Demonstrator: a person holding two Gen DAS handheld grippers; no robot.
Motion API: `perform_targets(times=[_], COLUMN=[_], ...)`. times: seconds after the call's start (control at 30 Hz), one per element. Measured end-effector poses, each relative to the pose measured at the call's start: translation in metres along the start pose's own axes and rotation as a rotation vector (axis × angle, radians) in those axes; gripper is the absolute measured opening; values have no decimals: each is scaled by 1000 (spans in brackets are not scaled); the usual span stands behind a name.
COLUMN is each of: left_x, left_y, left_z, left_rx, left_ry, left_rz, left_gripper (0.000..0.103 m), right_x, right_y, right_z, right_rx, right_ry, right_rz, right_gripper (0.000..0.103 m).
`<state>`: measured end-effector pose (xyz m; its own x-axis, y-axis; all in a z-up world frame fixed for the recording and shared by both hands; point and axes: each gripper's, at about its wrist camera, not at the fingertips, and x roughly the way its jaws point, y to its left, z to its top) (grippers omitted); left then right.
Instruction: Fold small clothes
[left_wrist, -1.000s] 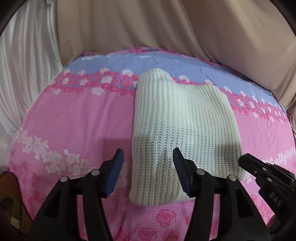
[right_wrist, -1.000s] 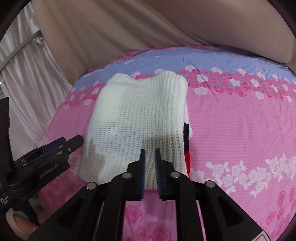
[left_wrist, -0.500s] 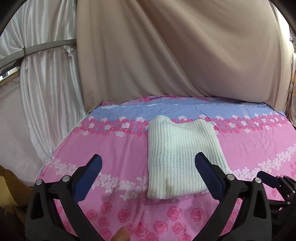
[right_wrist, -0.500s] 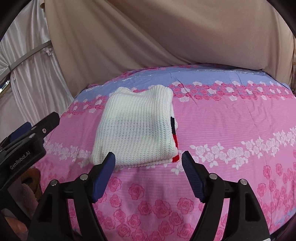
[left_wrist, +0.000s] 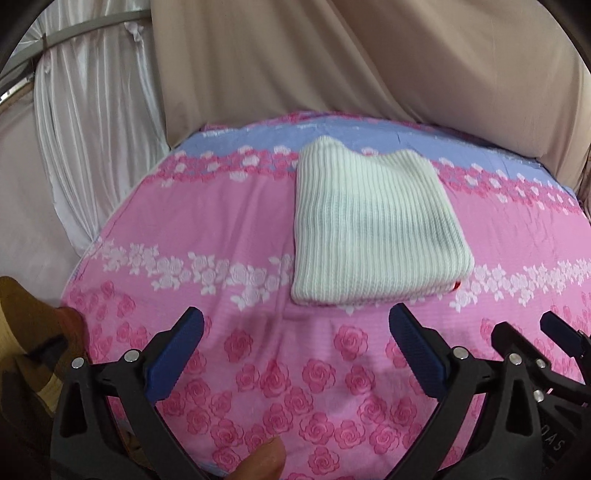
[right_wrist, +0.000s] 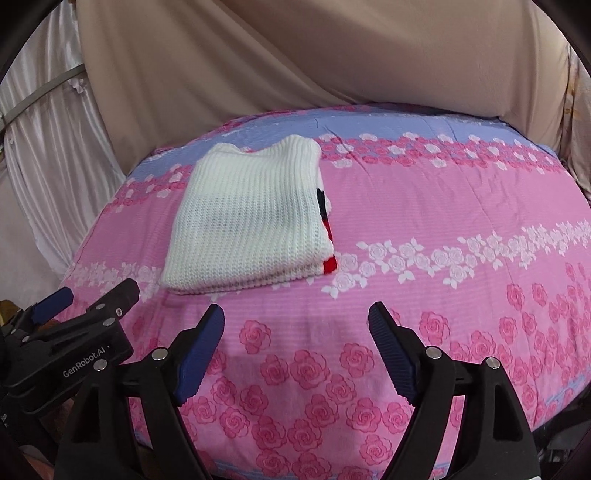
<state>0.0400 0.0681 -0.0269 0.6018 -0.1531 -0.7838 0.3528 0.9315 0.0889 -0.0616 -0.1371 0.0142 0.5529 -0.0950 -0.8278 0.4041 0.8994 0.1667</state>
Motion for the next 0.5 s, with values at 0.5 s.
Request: perform_targets(times=[0.5], left_x=[14], left_y=[5], left_z=[-17], left_rx=[0], left_ry=[76], left_rz=[-11], left_gripper=[97], right_x=[9], right_y=[16], right_z=[-7], right_rx=[-23], right_ry=[24], right_rz=[-15], right_gripper=[78])
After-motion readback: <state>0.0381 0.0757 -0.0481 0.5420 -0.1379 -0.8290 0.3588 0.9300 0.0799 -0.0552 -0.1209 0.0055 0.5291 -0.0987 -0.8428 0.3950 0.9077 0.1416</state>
